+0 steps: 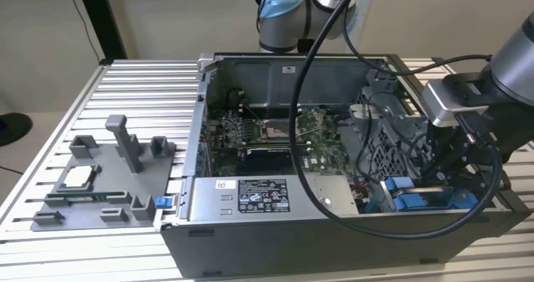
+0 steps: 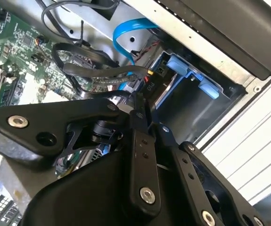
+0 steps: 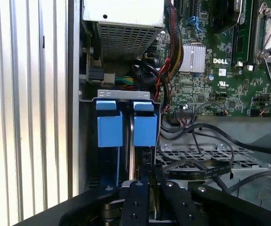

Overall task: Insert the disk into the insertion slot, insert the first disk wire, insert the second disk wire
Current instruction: 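Insert the second disk wire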

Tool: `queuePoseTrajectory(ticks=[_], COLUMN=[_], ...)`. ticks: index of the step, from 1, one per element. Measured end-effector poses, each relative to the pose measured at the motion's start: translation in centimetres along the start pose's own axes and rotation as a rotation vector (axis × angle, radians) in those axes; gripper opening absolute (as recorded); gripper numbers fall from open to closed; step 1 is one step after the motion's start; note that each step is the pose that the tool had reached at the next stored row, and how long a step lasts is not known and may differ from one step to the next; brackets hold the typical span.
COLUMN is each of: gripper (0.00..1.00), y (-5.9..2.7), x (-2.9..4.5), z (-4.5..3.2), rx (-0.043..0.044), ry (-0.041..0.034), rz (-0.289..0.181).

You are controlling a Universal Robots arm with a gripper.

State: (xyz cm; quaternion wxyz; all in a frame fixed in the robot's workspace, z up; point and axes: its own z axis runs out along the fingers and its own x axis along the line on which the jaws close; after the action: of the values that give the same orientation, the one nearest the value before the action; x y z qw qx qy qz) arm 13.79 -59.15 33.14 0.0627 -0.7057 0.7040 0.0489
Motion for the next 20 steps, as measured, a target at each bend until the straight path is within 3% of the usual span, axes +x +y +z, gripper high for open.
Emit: queuePoseTrajectory(ticks=[1, 7, 13, 20], gripper=[1.0, 1.0, 1.0, 1.0], y=[-0.01, 0.01, -0.04, -0.07], x=[0.01, -0.03, -0.37, -0.63], z=[0.07, -0.26, -2.38, -4.06], rx=[0.0002, -0.0005, -0.0028, -0.0028], ry=[-0.0012, 0.0004, 0.0006, 0.0008], rz=[0.0, 0.0, 0.001, 0.001])
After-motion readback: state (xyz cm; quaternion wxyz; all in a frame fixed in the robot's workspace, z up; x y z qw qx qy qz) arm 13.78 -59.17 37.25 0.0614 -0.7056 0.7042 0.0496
